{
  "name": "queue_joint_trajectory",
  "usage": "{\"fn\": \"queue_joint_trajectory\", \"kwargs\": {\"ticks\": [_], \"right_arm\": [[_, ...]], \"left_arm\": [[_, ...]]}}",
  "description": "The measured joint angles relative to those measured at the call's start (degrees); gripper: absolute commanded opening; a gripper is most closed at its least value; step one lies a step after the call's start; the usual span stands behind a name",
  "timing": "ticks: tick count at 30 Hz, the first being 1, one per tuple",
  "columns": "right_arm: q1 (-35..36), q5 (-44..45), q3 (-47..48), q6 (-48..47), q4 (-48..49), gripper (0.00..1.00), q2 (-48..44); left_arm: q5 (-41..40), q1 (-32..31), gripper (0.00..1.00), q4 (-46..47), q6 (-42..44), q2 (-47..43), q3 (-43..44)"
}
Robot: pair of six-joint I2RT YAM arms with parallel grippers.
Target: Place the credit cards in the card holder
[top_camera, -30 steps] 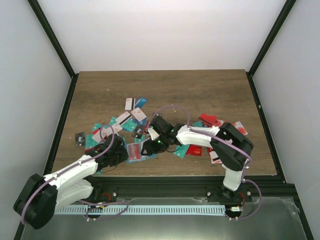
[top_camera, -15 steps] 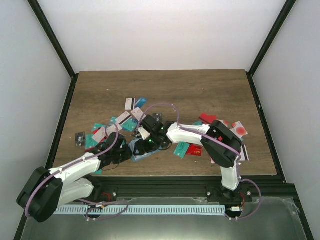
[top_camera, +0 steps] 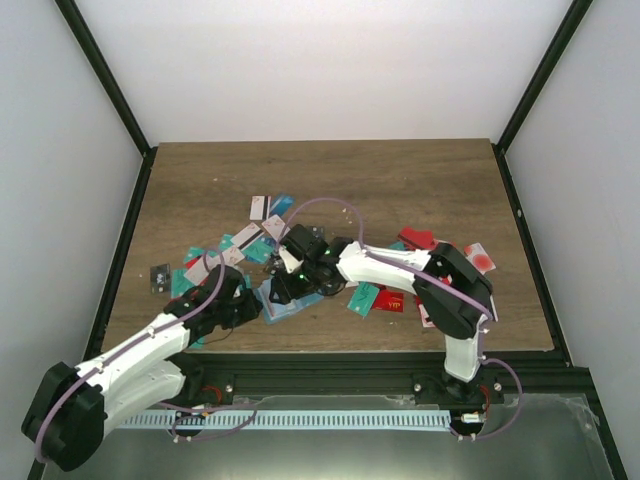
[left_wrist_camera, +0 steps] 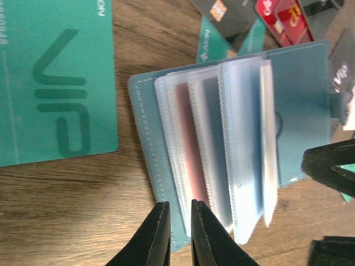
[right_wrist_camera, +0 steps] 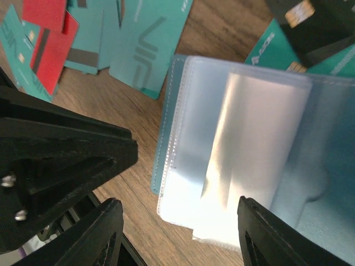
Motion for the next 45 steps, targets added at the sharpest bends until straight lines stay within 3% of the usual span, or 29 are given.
{"fn": "queue_joint_trajectory", "kwargs": {"ticks": [6, 16, 29, 45], "right_arm": [[0.0, 3.2, 0.0, -0.2, -0.3, 0.54, -4.2], [0.0, 4.2, -0.6, -1.4, -0.5, 0.46, -5.1], [-2.3, 3.6, -5.0, -1.9, 0.0, 0.5, -7.2], [-10.3, 4.1, -12.3, -1.8, 0.6, 0.55, -15.5]], "left_arm": [[2.9, 0.0, 0.13, 1.2, 0.1, 0.4, 1.2], [6.2, 0.0, 0.1, 5.9, 2.1, 9.3, 5.4], [8.2, 0.0, 0.11, 9.0, 5.4, 21.7, 10.0], [14.3, -0.2, 0.14, 13.7, 8.5, 35.6, 23.8]]}}
